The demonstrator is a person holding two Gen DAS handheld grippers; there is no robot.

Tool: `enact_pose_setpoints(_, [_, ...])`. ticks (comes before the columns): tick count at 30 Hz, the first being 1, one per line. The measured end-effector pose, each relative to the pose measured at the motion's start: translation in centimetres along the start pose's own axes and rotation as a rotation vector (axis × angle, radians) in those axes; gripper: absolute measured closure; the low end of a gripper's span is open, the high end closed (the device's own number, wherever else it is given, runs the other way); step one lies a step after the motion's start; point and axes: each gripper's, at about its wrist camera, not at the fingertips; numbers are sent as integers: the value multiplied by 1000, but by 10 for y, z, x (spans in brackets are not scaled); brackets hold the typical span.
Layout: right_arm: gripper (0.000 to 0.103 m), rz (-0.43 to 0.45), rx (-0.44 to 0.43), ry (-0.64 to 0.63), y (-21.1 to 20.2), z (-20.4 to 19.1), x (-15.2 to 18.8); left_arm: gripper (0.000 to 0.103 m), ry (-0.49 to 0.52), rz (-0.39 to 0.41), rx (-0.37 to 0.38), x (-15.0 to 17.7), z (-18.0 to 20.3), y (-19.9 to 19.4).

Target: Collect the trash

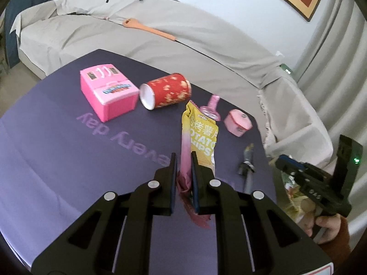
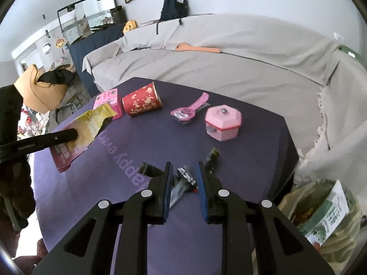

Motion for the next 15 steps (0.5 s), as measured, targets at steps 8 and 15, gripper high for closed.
enact_pose_setpoints(8, [47, -83, -23, 148, 35, 38, 26, 93, 1, -14, 14, 16, 16, 0])
enact_pose_setpoints(15, [39, -77, 76, 275, 64, 45, 9, 93, -1, -27, 12, 25, 6, 6])
Point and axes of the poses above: each gripper's, at about its wrist camera, not at the fingertips, and y roughly the way its jaws point, z to its right, x to its underside, and after that the axes turned 13 degrees about -x, right-handed
